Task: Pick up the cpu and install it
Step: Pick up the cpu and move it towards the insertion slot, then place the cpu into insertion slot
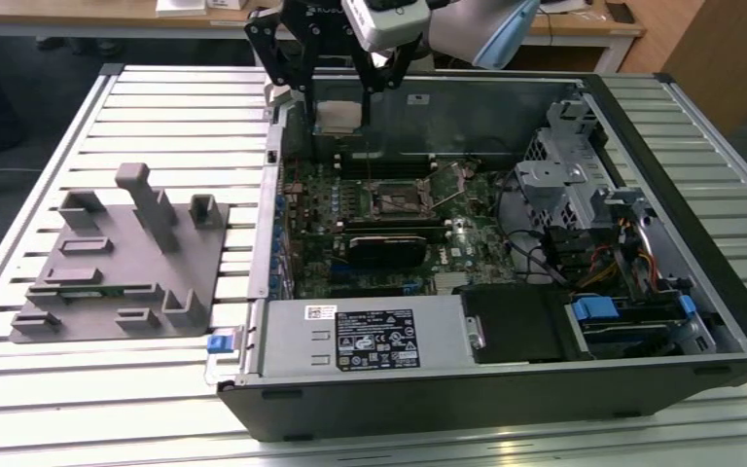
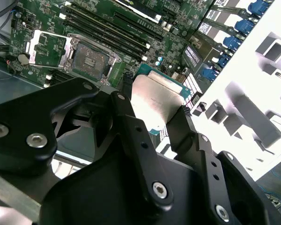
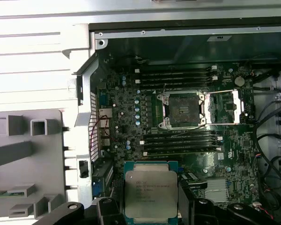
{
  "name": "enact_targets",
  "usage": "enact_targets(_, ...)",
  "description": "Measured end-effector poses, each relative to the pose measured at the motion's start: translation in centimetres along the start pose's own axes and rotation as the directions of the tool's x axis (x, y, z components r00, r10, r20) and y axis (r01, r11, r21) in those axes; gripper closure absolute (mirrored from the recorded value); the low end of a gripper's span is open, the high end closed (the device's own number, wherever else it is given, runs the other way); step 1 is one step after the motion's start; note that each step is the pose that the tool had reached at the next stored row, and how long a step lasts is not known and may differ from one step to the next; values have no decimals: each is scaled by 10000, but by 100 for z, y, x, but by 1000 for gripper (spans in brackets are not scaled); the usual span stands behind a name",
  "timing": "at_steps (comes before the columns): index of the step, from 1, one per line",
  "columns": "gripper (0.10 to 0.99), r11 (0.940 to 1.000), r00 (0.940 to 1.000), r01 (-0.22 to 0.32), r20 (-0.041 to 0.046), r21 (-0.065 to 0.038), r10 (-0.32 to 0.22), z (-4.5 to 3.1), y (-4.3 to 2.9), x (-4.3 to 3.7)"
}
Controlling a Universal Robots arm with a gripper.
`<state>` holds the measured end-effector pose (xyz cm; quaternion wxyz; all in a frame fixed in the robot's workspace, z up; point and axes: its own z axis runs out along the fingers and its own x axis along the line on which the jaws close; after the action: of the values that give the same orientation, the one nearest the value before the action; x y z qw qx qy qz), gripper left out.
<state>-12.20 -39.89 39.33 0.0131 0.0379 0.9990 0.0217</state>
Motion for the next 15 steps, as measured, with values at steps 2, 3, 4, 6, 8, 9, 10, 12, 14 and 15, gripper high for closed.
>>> enact_targets(2, 545, 10000, 10000, -30, 2, 2, 30, 0, 0, 0)
enact_targets(3, 545, 10000, 10000, -96, 5, 6, 96, 0, 0, 0)
enact_targets(4, 545, 9998, 9998, -201, 10, 11, 201, 0, 0, 0)
enact_targets(6, 545, 9988, 9988, -479, 22, 20, 479, 1, 0, 0)
enact_targets(8, 545, 9963, 9963, -854, 40, 28, 854, 3, 0, 0)
enact_targets(9, 545, 9948, 9948, -1020, 48, 33, 1019, 3, 0, 0)
enact_targets(10, 545, 9930, 9930, -1179, 56, 38, 1179, 4, 0, 0)
enact_targets(12, 545, 9892, 9892, -1462, 71, 51, 1461, 5, 0, 0)
enact_targets(14, 545, 9842, 9842, -1770, 88, 64, 1769, 6, 0, 0)
enact_targets(15, 545, 9815, 9815, -1914, 95, 69, 1914, 7, 0, 0)
